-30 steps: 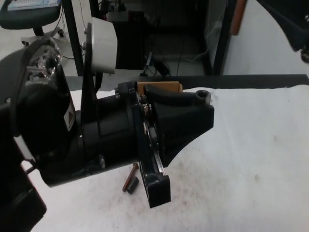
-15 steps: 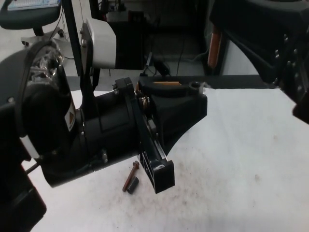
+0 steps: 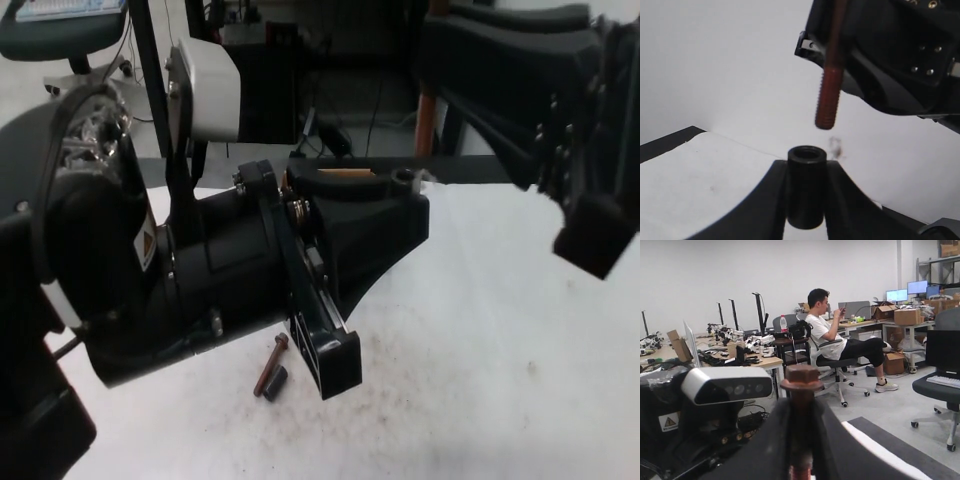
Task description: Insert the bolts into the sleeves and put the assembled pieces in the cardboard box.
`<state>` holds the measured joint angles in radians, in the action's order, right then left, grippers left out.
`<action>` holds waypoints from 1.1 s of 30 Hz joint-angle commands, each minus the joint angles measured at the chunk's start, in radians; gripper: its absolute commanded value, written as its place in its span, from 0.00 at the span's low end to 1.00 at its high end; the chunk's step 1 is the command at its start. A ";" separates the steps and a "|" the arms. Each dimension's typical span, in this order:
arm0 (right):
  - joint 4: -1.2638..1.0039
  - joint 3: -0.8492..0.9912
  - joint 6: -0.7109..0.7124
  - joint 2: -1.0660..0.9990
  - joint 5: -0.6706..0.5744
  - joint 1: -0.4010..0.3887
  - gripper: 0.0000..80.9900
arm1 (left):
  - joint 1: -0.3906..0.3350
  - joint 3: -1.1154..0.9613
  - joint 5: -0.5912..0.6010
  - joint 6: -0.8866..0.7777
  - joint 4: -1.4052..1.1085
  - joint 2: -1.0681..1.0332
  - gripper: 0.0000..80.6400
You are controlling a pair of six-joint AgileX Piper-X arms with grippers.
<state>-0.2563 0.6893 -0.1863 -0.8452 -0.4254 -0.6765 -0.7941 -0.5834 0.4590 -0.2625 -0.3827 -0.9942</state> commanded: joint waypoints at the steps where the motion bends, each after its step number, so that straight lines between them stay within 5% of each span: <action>1: -0.009 0.005 -0.001 -0.007 0.000 -0.012 0.01 | -0.002 0.000 -0.009 -0.006 -0.019 0.002 0.00; 33: -0.018 0.005 0.004 -0.026 0.008 -0.025 0.01 | -0.002 -0.002 -0.050 0.105 -0.128 0.039 0.00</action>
<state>-0.2844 0.6917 -0.1865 -0.8689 -0.4187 -0.6986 -0.7941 -0.5735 0.4392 -0.1672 -0.4556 -0.9874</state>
